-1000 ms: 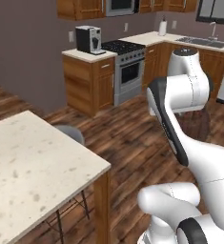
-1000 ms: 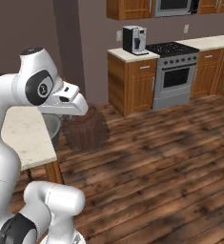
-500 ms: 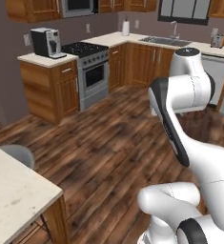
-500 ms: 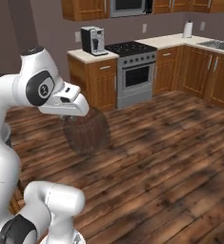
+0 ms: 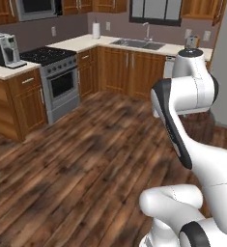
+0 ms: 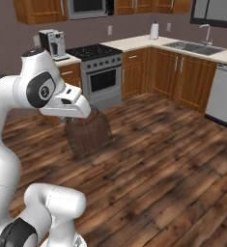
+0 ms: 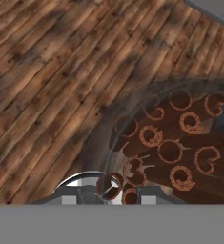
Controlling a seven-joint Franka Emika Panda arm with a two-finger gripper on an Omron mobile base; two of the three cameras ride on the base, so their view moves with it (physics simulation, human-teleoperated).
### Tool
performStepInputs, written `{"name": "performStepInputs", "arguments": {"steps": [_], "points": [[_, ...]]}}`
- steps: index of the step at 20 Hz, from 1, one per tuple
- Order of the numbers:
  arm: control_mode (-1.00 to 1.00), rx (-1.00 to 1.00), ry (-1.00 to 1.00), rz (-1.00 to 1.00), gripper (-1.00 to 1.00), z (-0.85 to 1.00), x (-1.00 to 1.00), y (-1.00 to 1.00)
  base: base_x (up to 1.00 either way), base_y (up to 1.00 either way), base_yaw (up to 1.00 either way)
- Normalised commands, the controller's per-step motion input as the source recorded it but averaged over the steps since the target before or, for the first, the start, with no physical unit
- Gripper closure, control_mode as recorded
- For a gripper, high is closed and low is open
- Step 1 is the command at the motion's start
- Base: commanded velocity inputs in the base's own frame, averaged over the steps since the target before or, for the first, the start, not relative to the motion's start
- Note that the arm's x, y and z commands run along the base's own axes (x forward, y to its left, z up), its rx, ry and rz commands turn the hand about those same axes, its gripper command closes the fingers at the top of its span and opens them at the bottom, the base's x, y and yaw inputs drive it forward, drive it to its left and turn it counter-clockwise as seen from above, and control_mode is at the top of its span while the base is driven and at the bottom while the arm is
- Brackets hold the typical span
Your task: Pick the candle and jar from the dining table and place them in the open cabinet. Close the cabinet after placing the objects.
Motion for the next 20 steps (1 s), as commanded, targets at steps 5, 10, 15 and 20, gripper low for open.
{"name": "performStepInputs", "arguments": {"steps": [5,10,15,20], "points": [[1.0,0.0,0.0,0.0,1.0,0.0,0.0,0.0,0.94,-0.5,-0.15],[1.0,0.0,0.0,0.0,1.0,0.0,0.0,0.0,0.99,-0.33,-0.13],[1.0,0.0,0.0,0.0,1.0,0.0,0.0,0.0,1.0,-0.02,-0.18],[1.0,0.0,0.0,0.0,1.0,0.0,0.0,0.0,1.0,0.06,-0.25]]}}
